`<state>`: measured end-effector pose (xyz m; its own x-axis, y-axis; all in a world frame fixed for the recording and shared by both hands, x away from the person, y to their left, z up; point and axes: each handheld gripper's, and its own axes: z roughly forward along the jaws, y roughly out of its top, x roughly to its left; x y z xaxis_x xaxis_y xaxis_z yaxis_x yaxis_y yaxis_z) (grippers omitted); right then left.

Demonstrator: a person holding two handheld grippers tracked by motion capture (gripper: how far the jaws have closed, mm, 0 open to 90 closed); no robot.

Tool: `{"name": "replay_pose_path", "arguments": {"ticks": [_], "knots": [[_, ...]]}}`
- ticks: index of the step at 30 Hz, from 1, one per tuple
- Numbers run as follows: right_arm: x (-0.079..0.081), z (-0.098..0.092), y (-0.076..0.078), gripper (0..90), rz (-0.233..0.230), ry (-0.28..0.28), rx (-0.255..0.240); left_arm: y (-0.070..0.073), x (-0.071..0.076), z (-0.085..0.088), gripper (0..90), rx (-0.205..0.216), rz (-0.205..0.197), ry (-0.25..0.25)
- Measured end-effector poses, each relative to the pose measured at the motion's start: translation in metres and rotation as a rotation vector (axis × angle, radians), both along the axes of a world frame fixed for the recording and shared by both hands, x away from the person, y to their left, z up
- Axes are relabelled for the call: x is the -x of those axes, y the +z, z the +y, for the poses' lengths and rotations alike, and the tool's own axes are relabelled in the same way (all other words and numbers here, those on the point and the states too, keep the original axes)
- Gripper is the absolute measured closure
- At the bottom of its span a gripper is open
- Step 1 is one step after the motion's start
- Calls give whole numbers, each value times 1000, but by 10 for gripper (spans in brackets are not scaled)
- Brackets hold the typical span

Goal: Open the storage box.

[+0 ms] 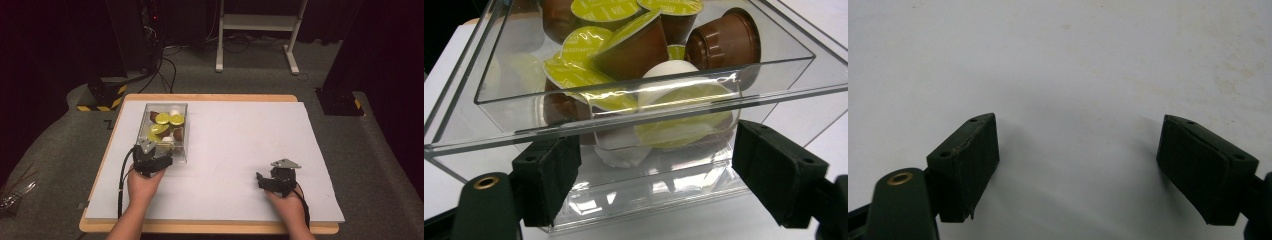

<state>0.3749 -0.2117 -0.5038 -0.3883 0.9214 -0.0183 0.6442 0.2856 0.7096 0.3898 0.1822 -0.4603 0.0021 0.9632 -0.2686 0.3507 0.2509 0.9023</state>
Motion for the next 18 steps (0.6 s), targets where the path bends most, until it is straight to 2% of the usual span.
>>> {"name": "replay_pose_path", "arguments": {"ticks": [5,10,18], "knots": [[0,0,0,169,0,0,0,0,-1,-5,201,13,-12,26],[0,0,0,169,0,0,0,-1,-1,-12,211,7,-21,35],[0,0,0,169,0,0,0,-2,0,-15,268,-31,-38,71]]}}
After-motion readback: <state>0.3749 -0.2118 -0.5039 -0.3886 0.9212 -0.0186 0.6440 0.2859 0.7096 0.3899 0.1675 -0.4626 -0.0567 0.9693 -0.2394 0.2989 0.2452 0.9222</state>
